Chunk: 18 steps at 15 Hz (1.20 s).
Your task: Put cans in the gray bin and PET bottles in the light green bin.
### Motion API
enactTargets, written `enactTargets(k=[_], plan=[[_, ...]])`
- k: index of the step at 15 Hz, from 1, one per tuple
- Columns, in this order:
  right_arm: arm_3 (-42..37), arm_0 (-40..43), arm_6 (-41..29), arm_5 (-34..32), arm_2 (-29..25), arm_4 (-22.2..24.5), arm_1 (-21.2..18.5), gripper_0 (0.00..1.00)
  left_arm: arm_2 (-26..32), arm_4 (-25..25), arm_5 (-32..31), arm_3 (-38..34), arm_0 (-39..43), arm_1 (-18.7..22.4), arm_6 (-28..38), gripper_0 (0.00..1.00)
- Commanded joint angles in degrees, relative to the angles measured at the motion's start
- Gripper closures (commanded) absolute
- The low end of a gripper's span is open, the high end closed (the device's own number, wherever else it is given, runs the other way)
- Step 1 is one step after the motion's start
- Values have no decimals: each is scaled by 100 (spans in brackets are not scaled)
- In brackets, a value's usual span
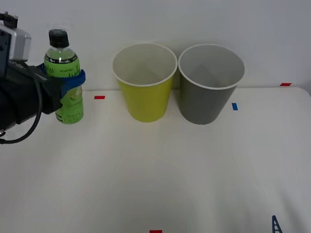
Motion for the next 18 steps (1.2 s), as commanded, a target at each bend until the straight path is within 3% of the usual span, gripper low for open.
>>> enactTargets(k=[1, 4, 6, 10, 13, 15, 18], plan=[[0, 0, 0, 0, 0, 0, 0, 0, 49, 358, 246, 499, -899, -32, 105, 100], [0, 0, 0, 0, 0, 0, 0, 0, -66, 683, 729, 1184, -1866, -49, 96, 100], [0, 0, 0, 0, 0, 0, 0, 0, -593, 253, 729, 1589, -2455, -93, 131, 100], [0, 0, 0, 0, 0, 0, 0, 0, -1226, 33, 369, 2301, -3255, -198, 316, 100], [0, 0, 0, 0, 0, 0, 0, 0, -1859, -310, -694, 2705, -3343, -357, 386, 100], [0, 0, 0, 0, 0, 0, 0, 0, -2122, -582, -1046, 2810, -3352, -383, 465, 100], [0, 0, 0, 0, 0, 0, 0, 0, -2518, -609, -2030, 3426, -3343, -409, 483, 100]])
